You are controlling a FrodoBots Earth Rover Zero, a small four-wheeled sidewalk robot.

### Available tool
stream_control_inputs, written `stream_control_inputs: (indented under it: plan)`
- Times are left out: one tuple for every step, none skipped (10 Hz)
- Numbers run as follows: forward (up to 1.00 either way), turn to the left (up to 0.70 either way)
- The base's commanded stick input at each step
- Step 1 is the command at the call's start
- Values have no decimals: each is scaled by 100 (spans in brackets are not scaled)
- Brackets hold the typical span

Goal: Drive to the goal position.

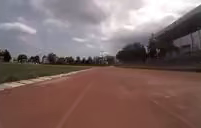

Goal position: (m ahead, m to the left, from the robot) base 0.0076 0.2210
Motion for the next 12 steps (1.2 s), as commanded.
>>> stream_control_inputs:
  plan:
    - [45, 0]
    - [45, 0]
    - [45, 0]
    - [45, 0]
    - [45, 0]
    - [45, 0]
    - [45, 0]
    - [45, 0]
    - [45, 0]
    - [45, 0]
    - [45, 0]
    - [45, 0]
